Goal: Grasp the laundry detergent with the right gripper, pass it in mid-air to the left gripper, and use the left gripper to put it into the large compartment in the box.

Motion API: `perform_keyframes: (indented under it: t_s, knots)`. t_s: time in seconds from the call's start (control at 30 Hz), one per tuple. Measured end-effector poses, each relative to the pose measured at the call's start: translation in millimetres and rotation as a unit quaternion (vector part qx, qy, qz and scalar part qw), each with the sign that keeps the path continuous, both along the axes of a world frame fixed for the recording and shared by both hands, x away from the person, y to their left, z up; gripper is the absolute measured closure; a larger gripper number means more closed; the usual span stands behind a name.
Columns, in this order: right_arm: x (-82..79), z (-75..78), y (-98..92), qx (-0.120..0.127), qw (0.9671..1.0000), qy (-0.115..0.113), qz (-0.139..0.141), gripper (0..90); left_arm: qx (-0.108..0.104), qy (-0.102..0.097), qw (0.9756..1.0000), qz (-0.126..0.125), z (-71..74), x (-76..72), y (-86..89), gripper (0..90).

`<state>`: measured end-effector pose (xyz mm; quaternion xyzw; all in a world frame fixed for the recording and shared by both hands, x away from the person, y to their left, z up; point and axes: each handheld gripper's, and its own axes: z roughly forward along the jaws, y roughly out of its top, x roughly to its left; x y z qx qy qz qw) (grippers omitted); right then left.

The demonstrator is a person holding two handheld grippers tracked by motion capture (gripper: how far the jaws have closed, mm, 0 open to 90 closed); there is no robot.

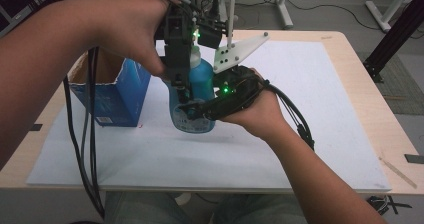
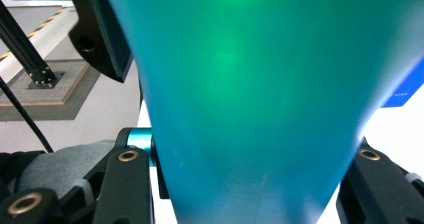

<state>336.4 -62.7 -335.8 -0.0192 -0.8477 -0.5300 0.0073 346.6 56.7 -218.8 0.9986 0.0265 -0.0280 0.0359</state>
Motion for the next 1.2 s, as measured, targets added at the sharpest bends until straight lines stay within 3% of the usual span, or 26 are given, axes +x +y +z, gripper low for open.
perform_keyframes:
  t_s: [0.57,0.7,0.93,1.2]
  knots:
    - [0.1,-0.8,0.8,0.004,1.0000,0.002,0.006,46.7,0.004,0.008,1.0000,0.002,-1.0,0.0,-2.6,31.6]
    - [0.8,-1.2,0.5,0.006,1.0000,0.002,0.004,46.7,0.002,0.012,0.9999,-0.003,-0.7,0.4,-3.1,36.5]
    - [1.2,-2.6,-0.7,0.010,0.9999,0.006,0.006,46.3,0.000,0.012,0.9999,-0.010,-0.5,0.1,-3.4,37.7]
    - [1.2,-7.0,-1.9,0.033,0.9994,0.004,0.013,44.0,0.004,0.018,0.9998,-0.001,-1.6,-0.8,-3.5,38.0]
